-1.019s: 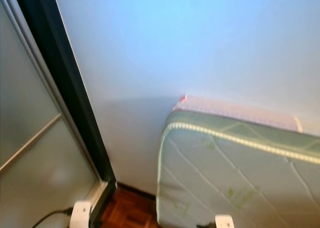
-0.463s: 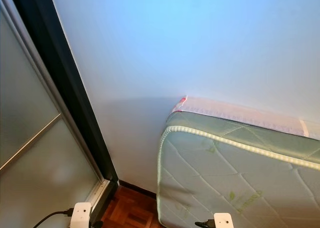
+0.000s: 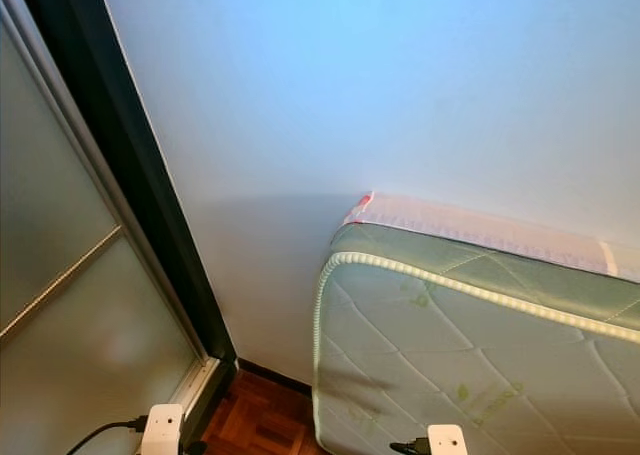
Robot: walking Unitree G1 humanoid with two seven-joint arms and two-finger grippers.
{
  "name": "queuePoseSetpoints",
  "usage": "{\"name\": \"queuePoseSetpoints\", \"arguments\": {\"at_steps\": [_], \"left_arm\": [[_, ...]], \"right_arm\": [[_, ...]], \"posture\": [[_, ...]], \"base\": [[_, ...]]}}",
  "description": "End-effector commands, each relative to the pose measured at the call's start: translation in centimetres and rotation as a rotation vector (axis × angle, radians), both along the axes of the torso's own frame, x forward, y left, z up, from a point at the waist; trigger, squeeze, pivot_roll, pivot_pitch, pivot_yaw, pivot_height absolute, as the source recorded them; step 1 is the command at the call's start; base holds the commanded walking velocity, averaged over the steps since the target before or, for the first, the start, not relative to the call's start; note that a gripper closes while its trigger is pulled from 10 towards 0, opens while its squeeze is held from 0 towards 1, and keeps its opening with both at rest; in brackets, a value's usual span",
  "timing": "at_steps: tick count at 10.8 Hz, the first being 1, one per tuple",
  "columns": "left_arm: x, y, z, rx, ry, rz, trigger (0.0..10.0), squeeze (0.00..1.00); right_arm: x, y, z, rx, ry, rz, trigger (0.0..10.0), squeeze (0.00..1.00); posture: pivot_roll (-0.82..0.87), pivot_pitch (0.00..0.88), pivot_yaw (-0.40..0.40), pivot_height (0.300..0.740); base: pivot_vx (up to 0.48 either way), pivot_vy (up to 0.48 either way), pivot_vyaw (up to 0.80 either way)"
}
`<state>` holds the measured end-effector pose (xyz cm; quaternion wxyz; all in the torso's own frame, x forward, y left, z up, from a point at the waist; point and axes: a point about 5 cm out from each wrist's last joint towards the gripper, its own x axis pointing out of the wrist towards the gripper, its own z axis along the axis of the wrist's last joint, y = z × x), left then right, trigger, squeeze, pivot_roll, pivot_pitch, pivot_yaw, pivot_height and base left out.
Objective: Clean up the room
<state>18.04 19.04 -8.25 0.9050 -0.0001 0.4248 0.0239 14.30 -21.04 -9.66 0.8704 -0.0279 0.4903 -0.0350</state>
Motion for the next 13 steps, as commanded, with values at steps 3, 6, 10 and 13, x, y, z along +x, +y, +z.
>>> {"name": "queuePoseSetpoints", "arguments": {"at_steps": [3,6,10,13], "left_arm": [[-0.59,0.20,-0.31,0.017,0.036,-0.011,10.0,0.00],[-0.59,0.20,-0.31,0.017,0.036,-0.011,10.0,0.00],[-0.59,0.20,-0.31,0.017,0.036,-0.011,10.0,0.00],[-0.59,0.20,-0.31,0.017,0.036,-0.011,10.0,0.00]], "right_arm": [[0.12,0.11,0.04,0.002,-0.006,0.016,10.0,0.00],[0.12,0.11,0.04,0.002,-0.006,0.016,10.0,0.00],[0.12,0.11,0.04,0.002,-0.006,0.016,10.0,0.00],[0.12,0.11,0.04,0.002,-0.006,0.016,10.0,0.00]], "posture": [[0.03,0.000,-0.022,0.740],[0.03,0.000,-0.022,0.740],[0.03,0.000,-0.022,0.740],[0.03,0.000,-0.022,0.740]], "base": [[0.000,0.000,0.00],[0.000,0.000,0.00],[0.000,0.000,0.00],[0.000,0.000,0.00]]}}
